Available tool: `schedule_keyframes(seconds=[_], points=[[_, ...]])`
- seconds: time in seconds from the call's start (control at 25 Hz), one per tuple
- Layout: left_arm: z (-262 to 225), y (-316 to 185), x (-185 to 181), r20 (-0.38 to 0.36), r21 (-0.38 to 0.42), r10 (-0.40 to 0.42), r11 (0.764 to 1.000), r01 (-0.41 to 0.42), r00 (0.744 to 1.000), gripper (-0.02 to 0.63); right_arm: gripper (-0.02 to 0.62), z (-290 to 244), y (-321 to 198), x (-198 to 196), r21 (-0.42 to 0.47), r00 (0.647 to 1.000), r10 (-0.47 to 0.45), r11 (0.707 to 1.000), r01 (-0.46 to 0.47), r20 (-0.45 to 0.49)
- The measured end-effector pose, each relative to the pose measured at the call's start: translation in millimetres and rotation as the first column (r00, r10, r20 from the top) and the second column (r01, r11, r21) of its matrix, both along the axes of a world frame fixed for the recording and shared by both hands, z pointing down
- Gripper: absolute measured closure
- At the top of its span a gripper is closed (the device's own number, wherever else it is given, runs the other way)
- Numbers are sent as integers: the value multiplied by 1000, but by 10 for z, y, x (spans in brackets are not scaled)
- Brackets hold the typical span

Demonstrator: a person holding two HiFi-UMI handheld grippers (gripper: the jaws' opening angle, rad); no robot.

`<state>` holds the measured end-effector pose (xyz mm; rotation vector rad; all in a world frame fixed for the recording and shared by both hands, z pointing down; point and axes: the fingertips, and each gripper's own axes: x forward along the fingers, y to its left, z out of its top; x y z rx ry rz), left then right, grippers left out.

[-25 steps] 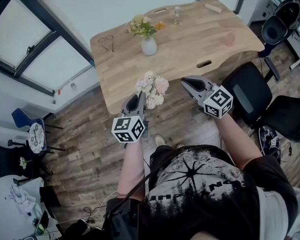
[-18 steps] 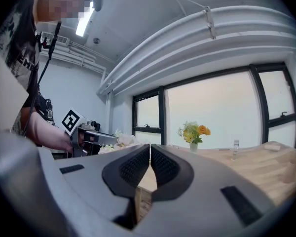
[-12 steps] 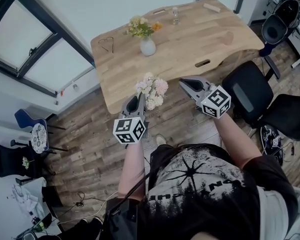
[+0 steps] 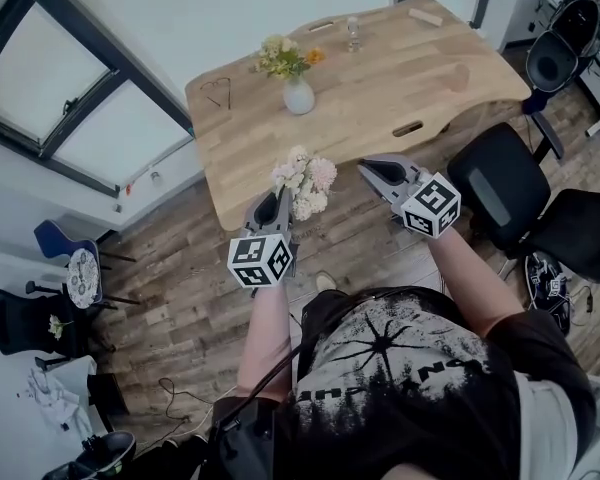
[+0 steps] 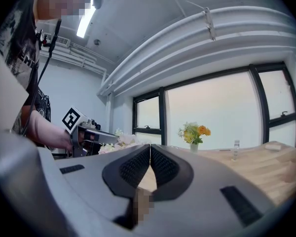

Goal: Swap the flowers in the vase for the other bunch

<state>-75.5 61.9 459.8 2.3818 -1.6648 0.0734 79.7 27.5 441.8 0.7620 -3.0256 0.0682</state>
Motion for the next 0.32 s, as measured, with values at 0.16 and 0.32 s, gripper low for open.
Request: schedule_keyframes(seconds=[0.16, 0.32], points=[[8, -23, -13, 2, -5, 0, 1000, 0, 1000, 566, 575, -10, -26, 3, -1, 1000, 3, 1000, -3, 0], [5, -59, 24, 3, -5, 6, 1000, -6, 1000, 566, 575, -14, -61, 48, -1, 1000, 11, 1000, -11, -2]])
